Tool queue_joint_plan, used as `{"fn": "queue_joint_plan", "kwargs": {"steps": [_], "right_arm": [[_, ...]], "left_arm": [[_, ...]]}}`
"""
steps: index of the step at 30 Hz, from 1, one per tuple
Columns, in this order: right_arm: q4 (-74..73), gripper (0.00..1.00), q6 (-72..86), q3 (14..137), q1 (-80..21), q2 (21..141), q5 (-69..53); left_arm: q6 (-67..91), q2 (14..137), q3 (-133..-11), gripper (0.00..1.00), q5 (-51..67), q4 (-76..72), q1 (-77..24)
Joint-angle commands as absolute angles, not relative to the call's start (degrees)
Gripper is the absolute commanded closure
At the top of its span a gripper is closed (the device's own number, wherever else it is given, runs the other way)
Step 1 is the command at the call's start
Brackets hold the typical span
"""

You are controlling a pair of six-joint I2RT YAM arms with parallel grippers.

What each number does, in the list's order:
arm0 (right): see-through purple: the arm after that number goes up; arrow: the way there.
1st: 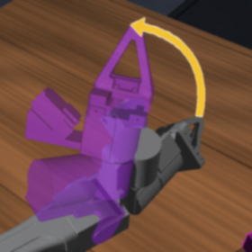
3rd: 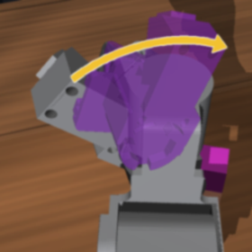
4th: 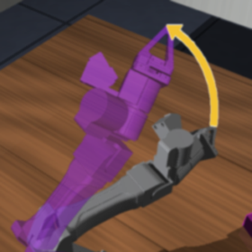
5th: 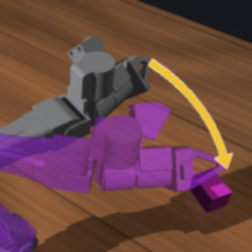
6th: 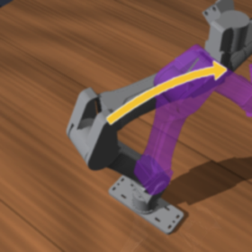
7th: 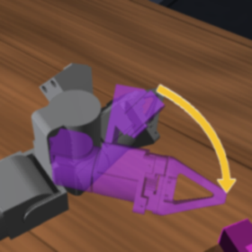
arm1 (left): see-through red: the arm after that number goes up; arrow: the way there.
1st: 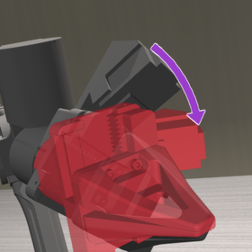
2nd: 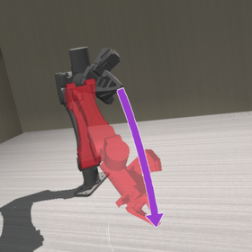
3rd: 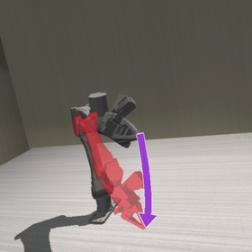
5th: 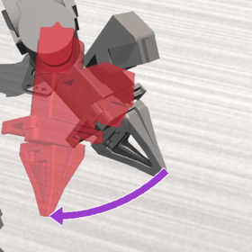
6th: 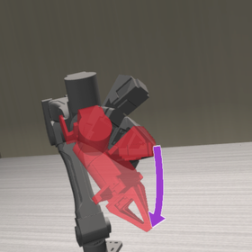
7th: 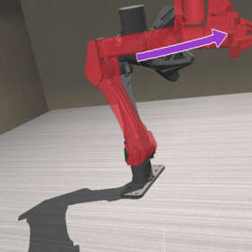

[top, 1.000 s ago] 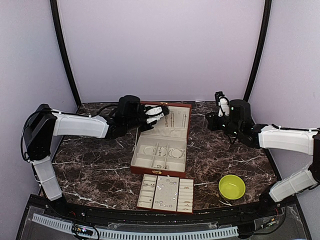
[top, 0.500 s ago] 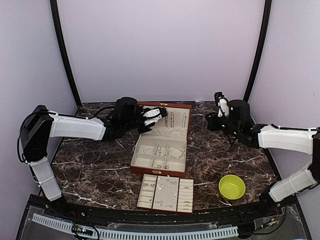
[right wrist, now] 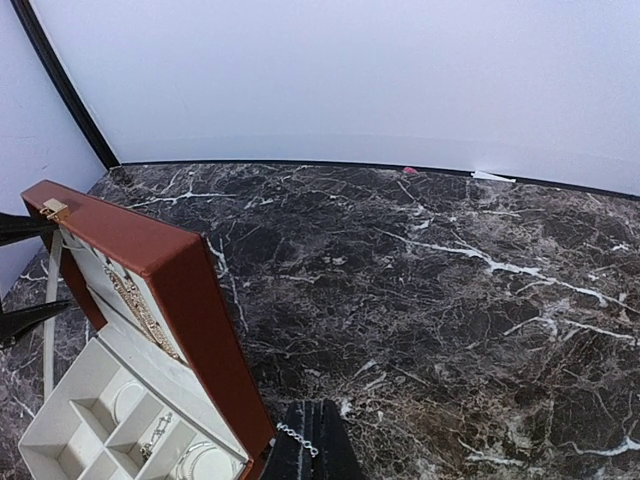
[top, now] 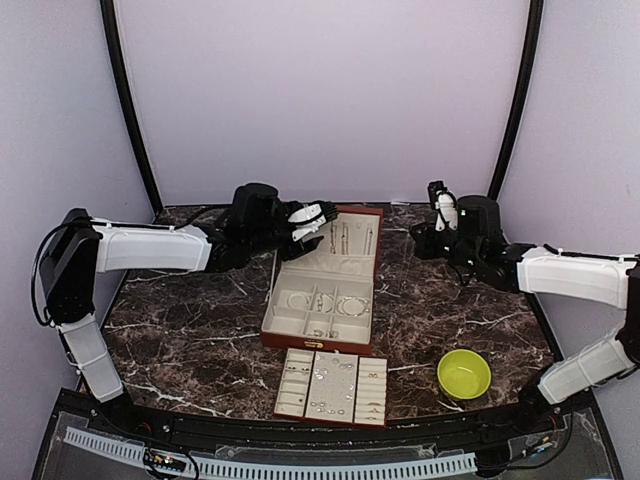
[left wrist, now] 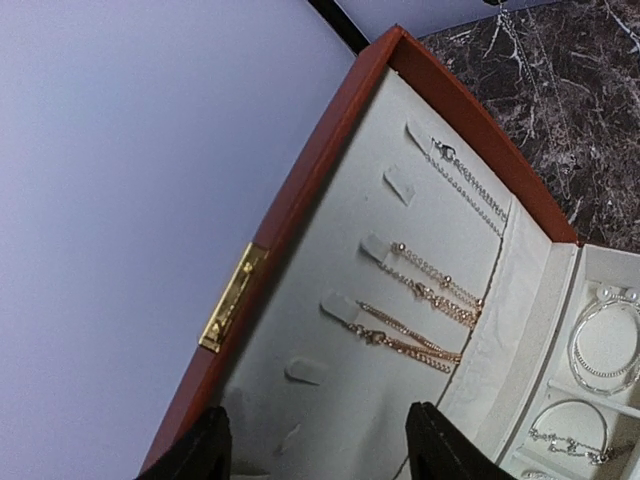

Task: Organize the mixed jewelry

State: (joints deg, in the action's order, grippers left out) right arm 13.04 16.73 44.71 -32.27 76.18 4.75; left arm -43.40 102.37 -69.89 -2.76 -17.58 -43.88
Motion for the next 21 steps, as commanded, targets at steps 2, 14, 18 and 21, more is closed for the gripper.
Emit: {"fn": "queue_joint_plan", "kwargs": {"steps": [2, 14, 18, 21], "right_arm": [[8.2, 1.0, 14.6, 48.7, -32.7, 73.5, 5.0], [-6.7, 1.0, 9.0, 55.8, -32.7, 67.1, 0.4], [-10.9, 1.0, 8.4, 59.2, -32.7, 66.2, -5.3], [-12.1, 1.0, 8.1, 61.1, -32.9, 65.7, -8.8]], "left_arm": [[-35.9, 98.1, -72.6, 0.33, -0.2, -14.7, -43.9], [-24.5, 90.6, -70.5, 0.28, 7.5, -12.8, -44.0], [-25.1, 88.4, -70.4, 0.28, 10.1, -7.7, -43.8], [-26.4, 87.1, -69.5, 0.28, 12.7, -4.0, -43.0]]}}
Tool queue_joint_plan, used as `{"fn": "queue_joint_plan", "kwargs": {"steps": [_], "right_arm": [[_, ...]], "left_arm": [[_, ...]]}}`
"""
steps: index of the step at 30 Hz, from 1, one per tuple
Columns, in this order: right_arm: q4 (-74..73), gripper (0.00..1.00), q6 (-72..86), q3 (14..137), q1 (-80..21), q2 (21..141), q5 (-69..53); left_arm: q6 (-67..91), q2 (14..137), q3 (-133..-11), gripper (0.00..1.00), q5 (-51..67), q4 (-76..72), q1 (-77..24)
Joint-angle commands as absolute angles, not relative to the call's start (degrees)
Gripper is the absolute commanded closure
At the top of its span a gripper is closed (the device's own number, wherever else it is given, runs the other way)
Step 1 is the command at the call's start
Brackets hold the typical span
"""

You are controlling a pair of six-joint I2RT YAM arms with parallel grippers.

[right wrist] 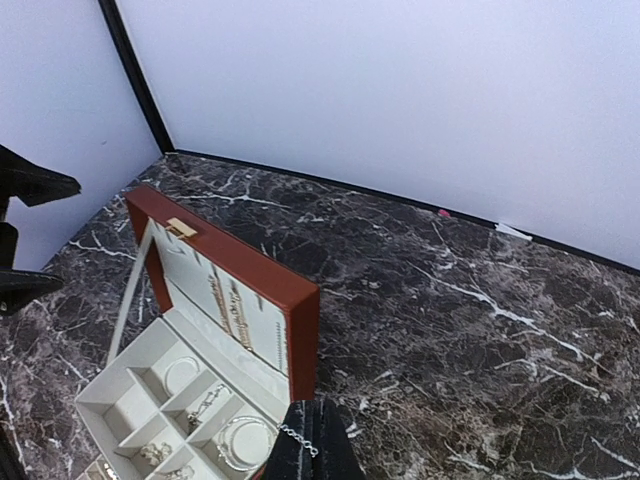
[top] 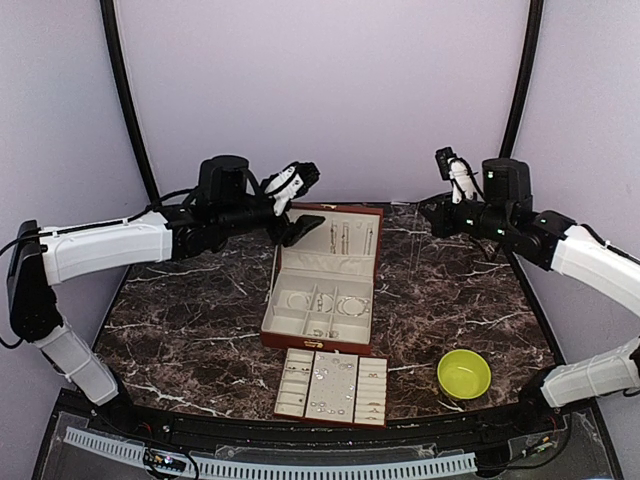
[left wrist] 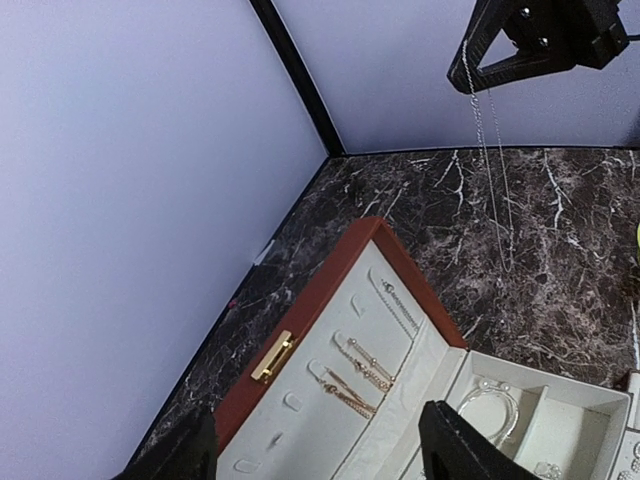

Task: Organize the mixed jewelry

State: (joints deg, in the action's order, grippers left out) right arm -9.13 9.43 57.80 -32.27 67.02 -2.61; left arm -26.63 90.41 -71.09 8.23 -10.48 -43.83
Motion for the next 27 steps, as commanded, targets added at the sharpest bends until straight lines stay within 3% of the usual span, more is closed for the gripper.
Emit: {"fn": "queue_joint_plan", "kwargs": {"steps": [1, 18, 27], "right_arm": [[-12.2, 1.0, 7.7, 61.7, -33.1, 65.6, -9.9], [-7.7, 1.0, 6.8, 72.4, -45.2, 77.1, -4.1], [-3.1, 1.0, 10.6, 76.8, -47.3, 85.8, -0.9]], "left_arm": [[-26.6, 86.5, -68.8, 0.28, 12.9, -2.9, -42.8], [-27.4, 83.7, -54.6, 0.3, 12.7, -10.7, -40.5], [-27.1, 85.6, -54.3, 0.3, 13.1, -11.7, -40.5]]}}
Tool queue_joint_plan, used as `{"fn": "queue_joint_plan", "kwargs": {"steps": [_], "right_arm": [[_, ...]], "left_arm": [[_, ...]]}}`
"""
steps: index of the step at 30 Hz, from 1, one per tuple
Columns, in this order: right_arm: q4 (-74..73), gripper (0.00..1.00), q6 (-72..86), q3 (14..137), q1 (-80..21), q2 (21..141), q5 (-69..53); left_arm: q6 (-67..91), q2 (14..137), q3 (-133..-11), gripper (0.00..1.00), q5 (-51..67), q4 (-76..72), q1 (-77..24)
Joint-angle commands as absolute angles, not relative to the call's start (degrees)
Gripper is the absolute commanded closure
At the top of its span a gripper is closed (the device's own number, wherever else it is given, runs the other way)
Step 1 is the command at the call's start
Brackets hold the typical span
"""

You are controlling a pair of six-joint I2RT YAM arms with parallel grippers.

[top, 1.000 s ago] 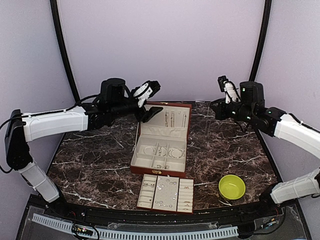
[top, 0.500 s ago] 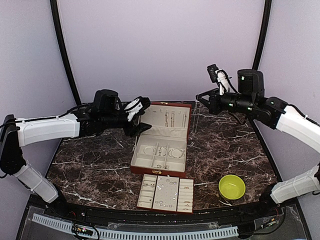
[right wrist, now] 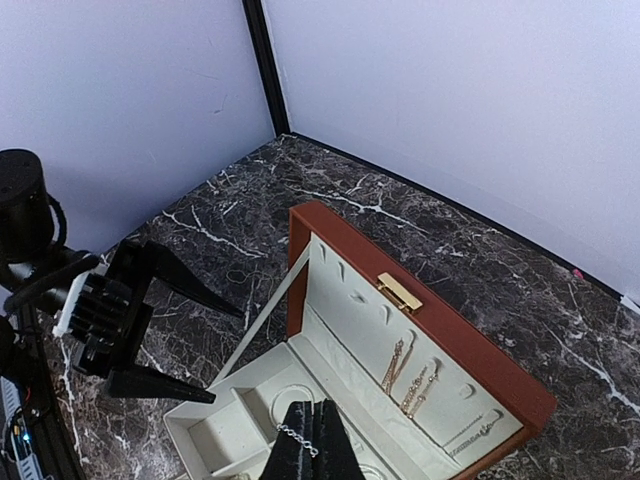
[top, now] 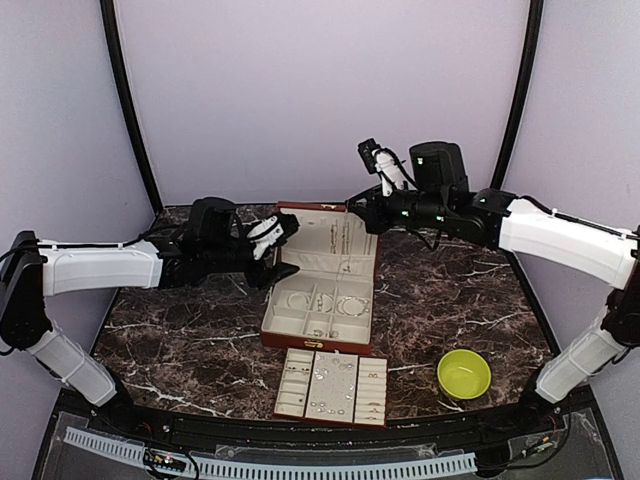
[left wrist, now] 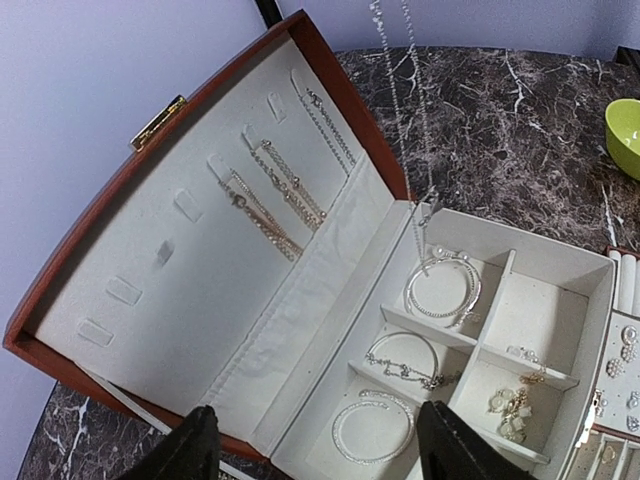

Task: Organize the mixed jewelry

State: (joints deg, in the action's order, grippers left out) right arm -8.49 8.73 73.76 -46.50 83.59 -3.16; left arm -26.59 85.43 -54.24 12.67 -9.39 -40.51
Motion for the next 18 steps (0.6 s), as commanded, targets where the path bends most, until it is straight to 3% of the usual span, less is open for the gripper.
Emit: {"fn": "queue_joint_plan", "kwargs": {"steps": [1, 18], "right_arm": [[-2.9, 1.0, 10.6, 77.4, -47.4, 86.7, -0.4], [-2.9, 1.0, 6.9, 85.6, -48.3, 96.4, 6.6]], "left_arm": [[-27.1, 85.8, -54.4, 0.3, 13.1, -11.6, -40.5], [-36.4, 89.8, -50.9, 0.33, 13.3, -20.4, -40.5]]}}
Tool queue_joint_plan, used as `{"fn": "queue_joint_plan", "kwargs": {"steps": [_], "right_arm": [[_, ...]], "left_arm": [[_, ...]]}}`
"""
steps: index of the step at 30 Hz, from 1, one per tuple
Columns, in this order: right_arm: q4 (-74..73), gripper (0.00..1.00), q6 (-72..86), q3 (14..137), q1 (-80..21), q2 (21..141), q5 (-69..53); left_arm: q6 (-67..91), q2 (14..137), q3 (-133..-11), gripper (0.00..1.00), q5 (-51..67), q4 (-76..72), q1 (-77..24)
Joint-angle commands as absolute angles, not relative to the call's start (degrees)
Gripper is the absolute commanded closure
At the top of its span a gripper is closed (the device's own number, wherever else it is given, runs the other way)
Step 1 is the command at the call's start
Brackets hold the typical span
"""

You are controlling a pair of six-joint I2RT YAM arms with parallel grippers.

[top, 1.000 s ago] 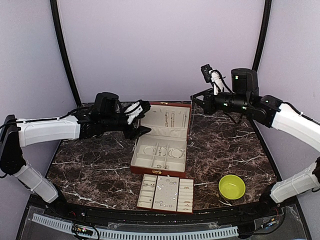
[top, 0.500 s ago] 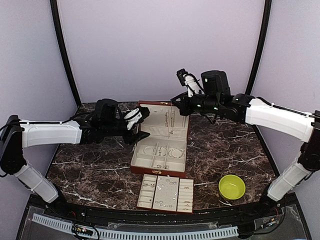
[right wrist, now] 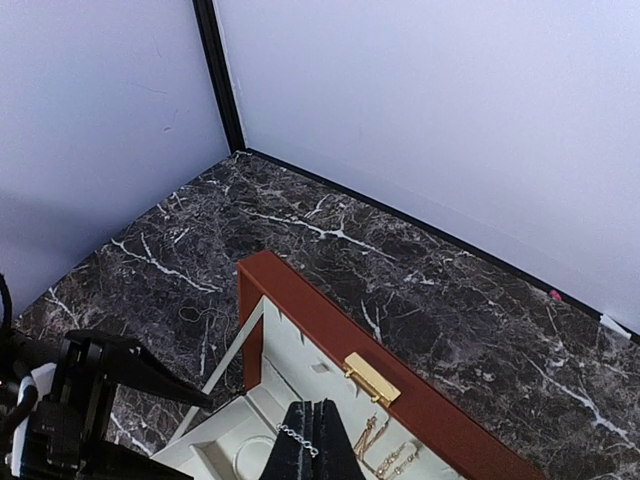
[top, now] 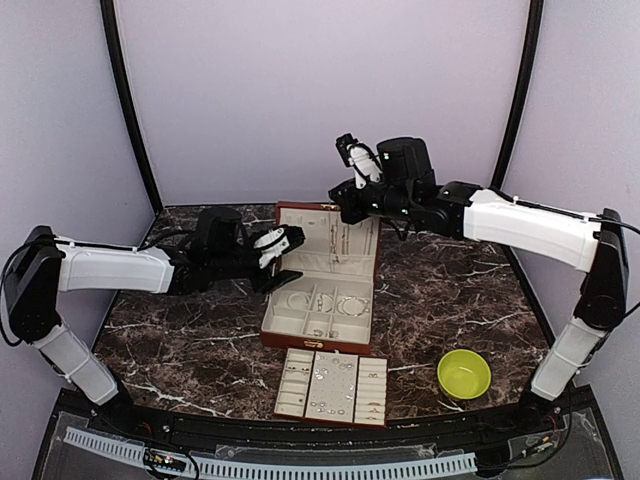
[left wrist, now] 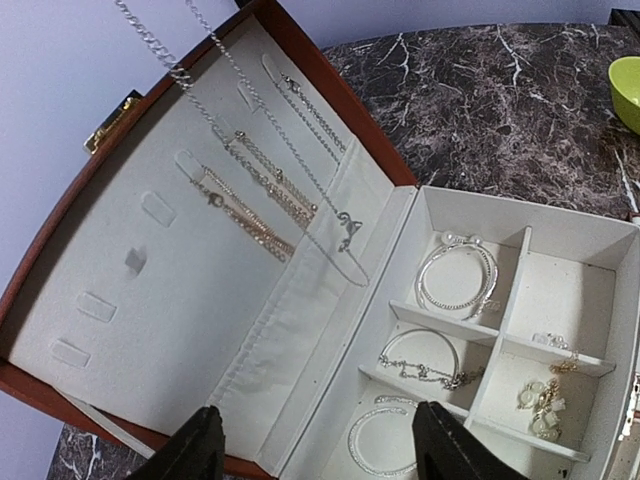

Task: Organize the mixed jewelry

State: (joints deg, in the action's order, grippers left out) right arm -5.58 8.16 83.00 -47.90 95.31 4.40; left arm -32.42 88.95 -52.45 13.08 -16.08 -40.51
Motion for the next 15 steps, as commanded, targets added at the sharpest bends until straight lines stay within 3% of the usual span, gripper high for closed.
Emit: {"fn": "queue_joint_plan", "kwargs": {"steps": [1, 15], "right_arm": [[-2.9, 1.0, 6.8, 85.8, -48.3, 96.6, 6.9], [-2.4, 1.0, 5.6, 88.8, -48.3, 98.6, 7.7]], "left_arm": [[-37.2, 90.4, -50.8, 0.34, 12.1, -20.7, -40.5], [-43.1, 99.0, -55.5, 0.49, 7.5, -28.8, -40.5]]}}
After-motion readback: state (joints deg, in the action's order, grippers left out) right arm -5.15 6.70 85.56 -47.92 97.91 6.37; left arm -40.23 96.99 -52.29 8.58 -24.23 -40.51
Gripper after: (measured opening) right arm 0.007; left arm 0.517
